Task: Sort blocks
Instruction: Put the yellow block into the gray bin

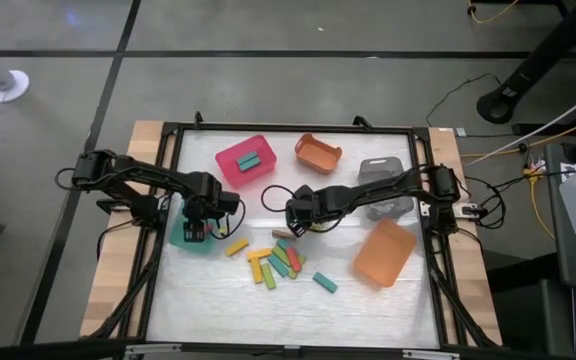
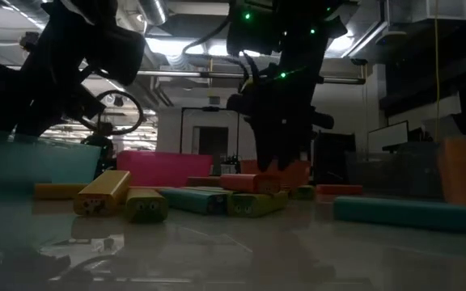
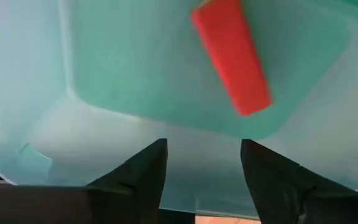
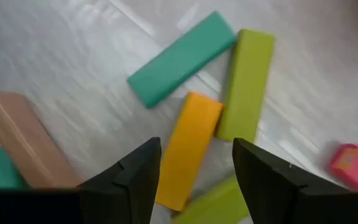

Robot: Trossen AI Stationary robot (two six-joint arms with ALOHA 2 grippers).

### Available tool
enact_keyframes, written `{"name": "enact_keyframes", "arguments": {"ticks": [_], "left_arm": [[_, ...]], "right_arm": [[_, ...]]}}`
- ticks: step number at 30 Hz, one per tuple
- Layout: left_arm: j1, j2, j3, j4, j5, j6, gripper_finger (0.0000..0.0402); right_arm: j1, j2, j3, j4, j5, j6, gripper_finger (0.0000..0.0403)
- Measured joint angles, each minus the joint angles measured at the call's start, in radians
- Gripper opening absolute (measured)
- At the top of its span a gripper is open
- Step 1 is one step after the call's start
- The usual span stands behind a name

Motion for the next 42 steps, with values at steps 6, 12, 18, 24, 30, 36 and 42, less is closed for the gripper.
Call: {"name": "enact_keyframes", "arguments": {"ticks": [6, 12, 18, 24, 30, 36, 42], "left_arm": [[0.000, 0.000, 0.000, -0.002, 0.000, -0.034, 0.0199], [0.000, 0.000, 0.002, -0.001, 0.000, -0.040, 0.0200], [-0.001, -0.002, 0.019, -0.002, 0.000, -0.038, 0.0200], [-0.002, -0.025, 0.071, 0.002, 0.000, -0.017, 0.0200], [-0.002, -0.095, 0.117, 0.015, 0.000, -0.042, 0.0200], [-0.002, -0.148, 0.127, 0.148, 0.000, -0.074, 0.0200], [-0.002, -0.152, 0.127, 0.393, 0.000, -0.098, 0.0200]], "right_arm": [[0.013, 0.028, -0.003, 0.006, -0.007, 0.019, 0.0202], [0.012, 0.076, -0.003, 0.006, -0.014, 0.047, 0.0201], [0.012, 0.090, -0.001, 0.016, 0.001, 0.056, 0.0153], [0.013, 0.089, -0.001, 0.030, 0.002, 0.013, 0.0093], [0.011, 0.072, -0.004, 0.030, -0.013, -0.019, 0.0093], [0.011, 0.001, 0.074, -0.105, -0.043, -0.096, 0.0103], [0.011, -0.047, 0.234, -0.392, 0.023, -0.184, 0.0098]]}}
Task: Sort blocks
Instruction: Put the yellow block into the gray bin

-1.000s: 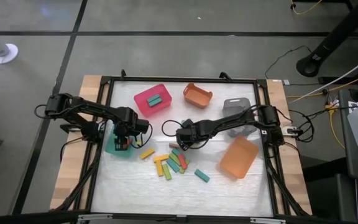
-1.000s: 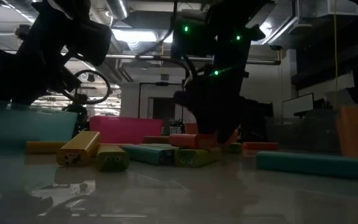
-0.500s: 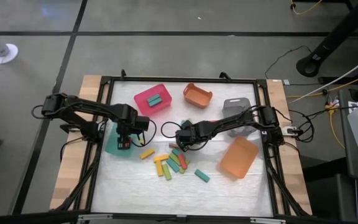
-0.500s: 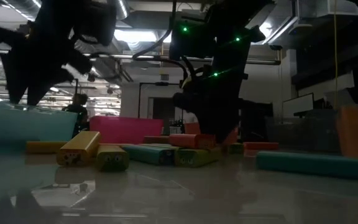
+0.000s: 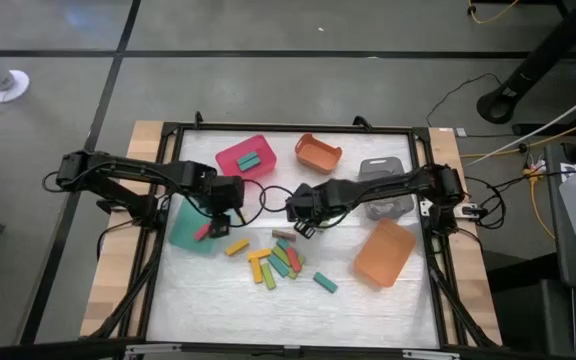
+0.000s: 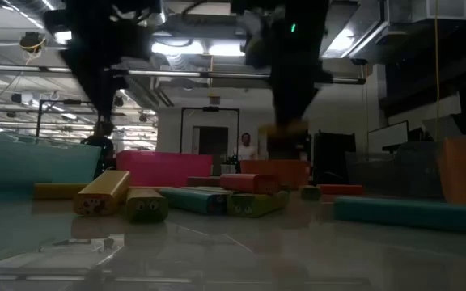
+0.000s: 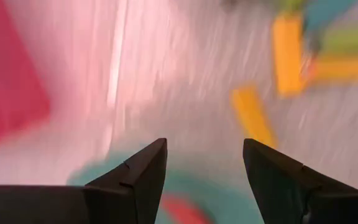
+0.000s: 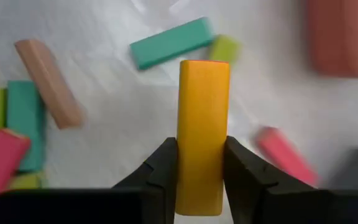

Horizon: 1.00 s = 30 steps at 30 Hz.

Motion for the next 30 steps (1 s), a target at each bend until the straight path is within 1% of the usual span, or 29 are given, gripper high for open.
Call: {"name": "enact_keyframes", "arguments": {"ticks": [4, 7, 8, 10, 13, 18, 20, 22, 25, 30], "left_arm": [[0.000, 0.000, 0.000, 0.180, 0.000, 0.002, 0.0200], [0.000, 0.000, 0.000, 0.279, 0.000, 0.029, 0.0200], [0.000, 0.000, 0.000, 0.305, 0.000, 0.037, 0.0200], [0.000, 0.000, 0.000, 0.350, 0.000, 0.053, 0.0200], [-0.008, 0.000, 0.000, 0.391, 0.000, 0.052, 0.0200], [-0.048, 0.006, 0.000, 0.436, 0.000, 0.050, 0.0200], [-0.069, 0.016, 0.000, 0.460, 0.000, 0.050, 0.0200], [-0.090, 0.032, 0.000, 0.472, 0.000, 0.052, 0.0200], [-0.115, 0.068, 0.000, 0.519, 0.000, 0.064, 0.0200], [-0.138, 0.144, -0.001, 0.598, 0.000, 0.078, 0.0200]], "right_arm": [[0.000, -0.017, 0.082, -0.250, 0.103, -0.003, 0.0103], [0.000, -0.042, 0.094, -0.406, 0.181, 0.056, 0.0105], [0.000, -0.050, 0.090, -0.431, 0.203, 0.077, 0.0105], [-0.001, -0.078, 0.057, -0.390, 0.233, 0.082, 0.0105], [-0.008, -0.109, 0.013, -0.415, 0.265, 0.064, 0.0106], [-0.064, -0.182, -0.155, -0.407, 0.279, 0.066, 0.0107], [-0.098, -0.212, -0.242, -0.418, 0.279, 0.081, 0.0107], [-0.135, -0.241, -0.325, -0.391, 0.278, 0.092, 0.0107], [-0.185, -0.274, -0.425, -0.377, 0.275, 0.094, 0.0107], [-0.235, -0.278, -0.501, -0.342, 0.206, 0.091, 0.0108]]}}
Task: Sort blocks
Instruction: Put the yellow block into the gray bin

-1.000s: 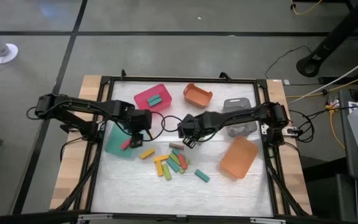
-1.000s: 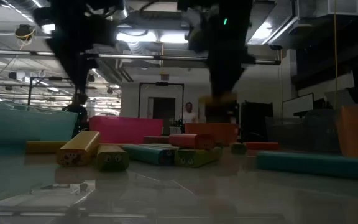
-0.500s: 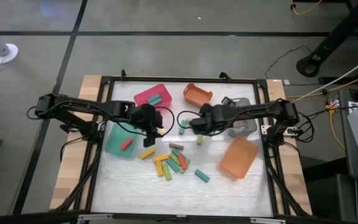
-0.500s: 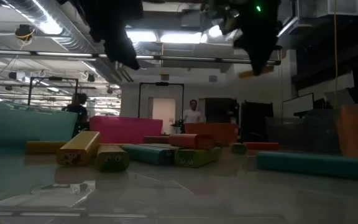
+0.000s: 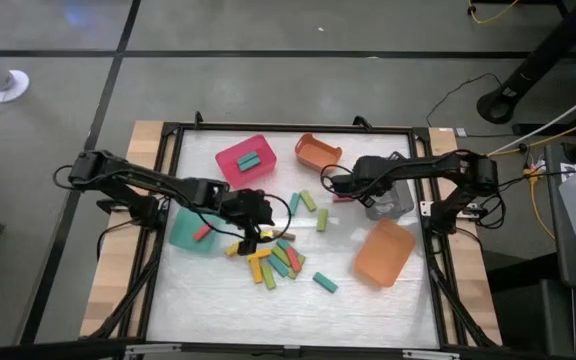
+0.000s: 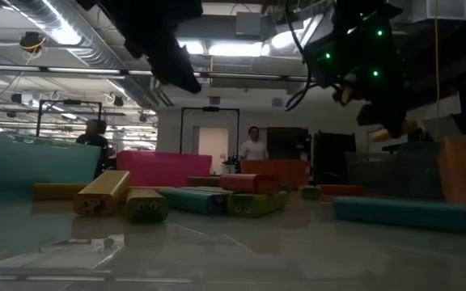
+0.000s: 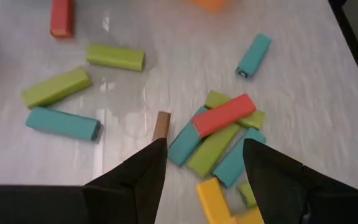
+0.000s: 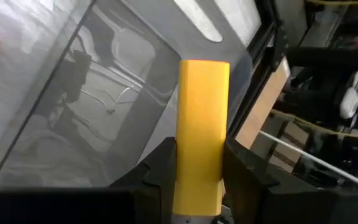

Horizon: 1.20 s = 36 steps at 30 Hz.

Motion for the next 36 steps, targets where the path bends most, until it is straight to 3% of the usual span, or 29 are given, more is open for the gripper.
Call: {"name": "enact_keyframes", "arguments": {"ticks": [9, 36], "left_arm": [[0.004, 0.053, 0.000, -0.005, 0.000, 0.020, 0.0200], [0.056, 0.036, 0.000, -0.080, -0.009, 0.399, 0.0200]], "right_arm": [[-0.008, 0.001, -0.015, 0.006, -0.040, -0.012, 0.0108], [-0.007, 0.001, 0.008, 0.030, -0.245, -0.109, 0.0108]]}}
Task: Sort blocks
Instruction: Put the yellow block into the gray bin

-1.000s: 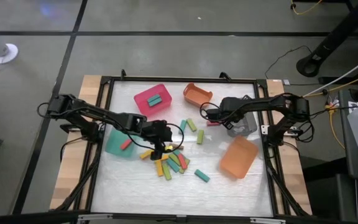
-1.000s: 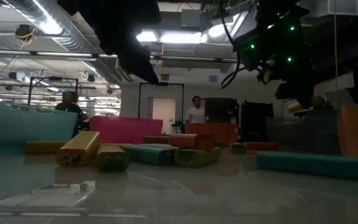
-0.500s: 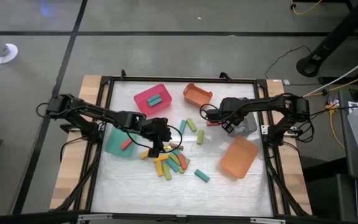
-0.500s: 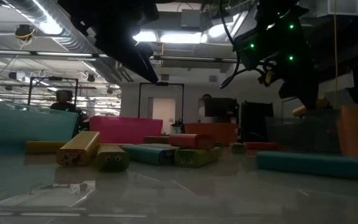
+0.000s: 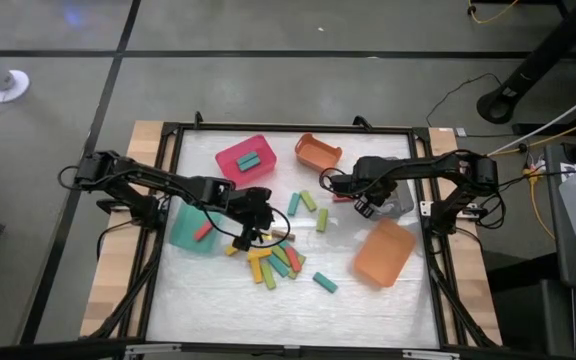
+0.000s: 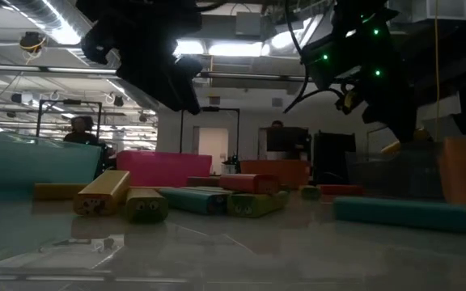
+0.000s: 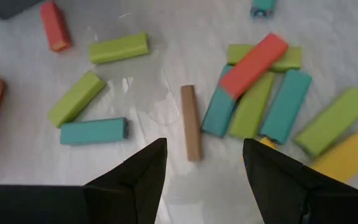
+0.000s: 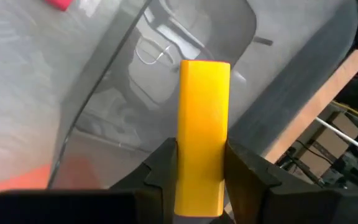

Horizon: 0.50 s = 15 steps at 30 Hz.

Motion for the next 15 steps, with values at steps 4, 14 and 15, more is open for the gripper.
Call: {"name": "enact_keyframes", "arguments": {"ticks": [4, 14, 15], "left_arm": [[0.035, 0.000, 0.000, 0.002, 0.000, -0.050, 0.0200], [0.117, 0.000, 0.000, 0.007, 0.000, -0.148, 0.0200], [0.125, 0.000, 0.000, 0.006, 0.000, -0.162, 0.0200]], "right_arm": [[0.001, 0.000, 0.093, -0.088, 0.000, -0.007, 0.0108], [0.129, -0.048, 0.231, -0.102, -0.036, -0.109, 0.0108], [0.157, -0.061, 0.230, -0.101, -0.035, -0.118, 0.0108]]}}
